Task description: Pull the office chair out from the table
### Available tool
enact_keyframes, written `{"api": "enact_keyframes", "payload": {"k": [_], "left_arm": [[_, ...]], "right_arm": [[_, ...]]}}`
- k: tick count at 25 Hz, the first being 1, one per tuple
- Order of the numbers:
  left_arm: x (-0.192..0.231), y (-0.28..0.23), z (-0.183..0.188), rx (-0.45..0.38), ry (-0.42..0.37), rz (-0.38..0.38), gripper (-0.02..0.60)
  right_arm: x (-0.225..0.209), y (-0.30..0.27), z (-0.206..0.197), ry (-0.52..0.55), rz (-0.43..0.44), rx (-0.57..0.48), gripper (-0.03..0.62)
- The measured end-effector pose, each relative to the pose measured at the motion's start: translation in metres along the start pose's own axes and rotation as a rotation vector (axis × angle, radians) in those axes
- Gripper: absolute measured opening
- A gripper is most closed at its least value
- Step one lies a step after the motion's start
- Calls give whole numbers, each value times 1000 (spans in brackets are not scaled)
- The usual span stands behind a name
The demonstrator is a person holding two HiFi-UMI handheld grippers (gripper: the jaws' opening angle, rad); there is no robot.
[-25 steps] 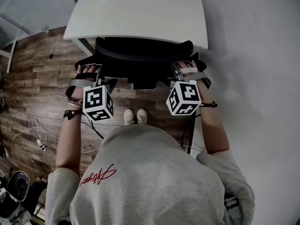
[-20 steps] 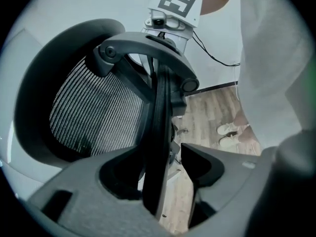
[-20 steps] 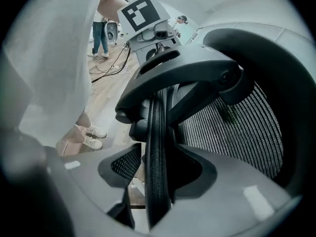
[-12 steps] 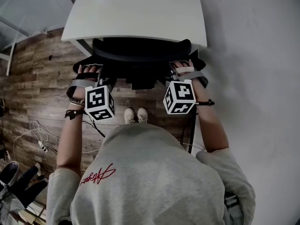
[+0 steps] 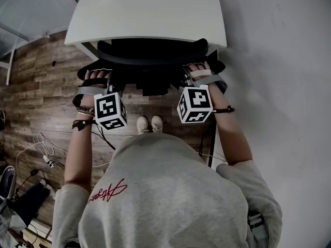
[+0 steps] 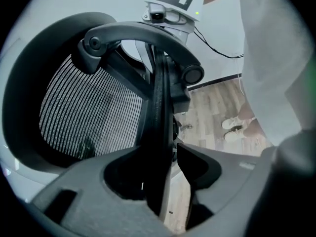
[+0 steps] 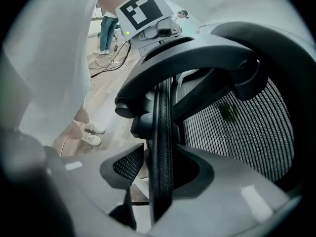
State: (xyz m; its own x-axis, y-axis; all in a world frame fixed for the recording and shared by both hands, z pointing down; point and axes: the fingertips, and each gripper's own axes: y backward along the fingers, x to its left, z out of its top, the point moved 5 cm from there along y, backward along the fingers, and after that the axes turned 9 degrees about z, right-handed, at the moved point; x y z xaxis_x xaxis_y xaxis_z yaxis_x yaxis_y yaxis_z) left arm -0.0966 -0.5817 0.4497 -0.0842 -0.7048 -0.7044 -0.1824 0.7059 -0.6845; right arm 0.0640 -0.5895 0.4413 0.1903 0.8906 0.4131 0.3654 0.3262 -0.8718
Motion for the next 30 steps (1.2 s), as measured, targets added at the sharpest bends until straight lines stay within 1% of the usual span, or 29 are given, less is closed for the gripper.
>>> {"api": "enact_keyframes", "payload": {"k": [3, 6, 9, 12, 13, 15, 18, 23, 25, 28, 30], "left_arm": [[1, -1, 0, 4, -5, 9, 186], [-3, -3, -1, 18, -26, 11, 177], [-2, -4, -1, 26, -25, 16, 163], [1, -5, 0, 27, -22, 36, 129], [1, -5, 1, 26, -26, 41, 127], [1, -6, 1, 31, -43, 54, 123], [-1, -10, 2, 44, -80, 83, 94], [-2, -11, 2, 39, -98, 112, 87], [-2, -11, 2, 38, -103, 121, 85], [-3, -10, 1, 34, -130, 160, 75], [-4, -10, 2, 33, -137, 172, 74]], "right_arm": [[1, -2, 0, -3, -10, 0, 167], [1, -3, -1, -11, -15, 3, 147], [-2, -4, -1, -20, -18, 6, 117], [-2, -5, -1, -9, -34, 13, 112], [-2, -5, -1, -5, -39, 15, 110], [-2, -5, -1, -5, -41, 19, 109], [-3, -6, -1, -12, -36, 29, 107], [-1, -8, -2, 14, -74, 38, 100], [-1, -8, -1, 10, -69, 40, 101], [-2, -7, 0, 1, -56, 40, 101], [-1, -6, -1, 7, -63, 41, 100]]}}
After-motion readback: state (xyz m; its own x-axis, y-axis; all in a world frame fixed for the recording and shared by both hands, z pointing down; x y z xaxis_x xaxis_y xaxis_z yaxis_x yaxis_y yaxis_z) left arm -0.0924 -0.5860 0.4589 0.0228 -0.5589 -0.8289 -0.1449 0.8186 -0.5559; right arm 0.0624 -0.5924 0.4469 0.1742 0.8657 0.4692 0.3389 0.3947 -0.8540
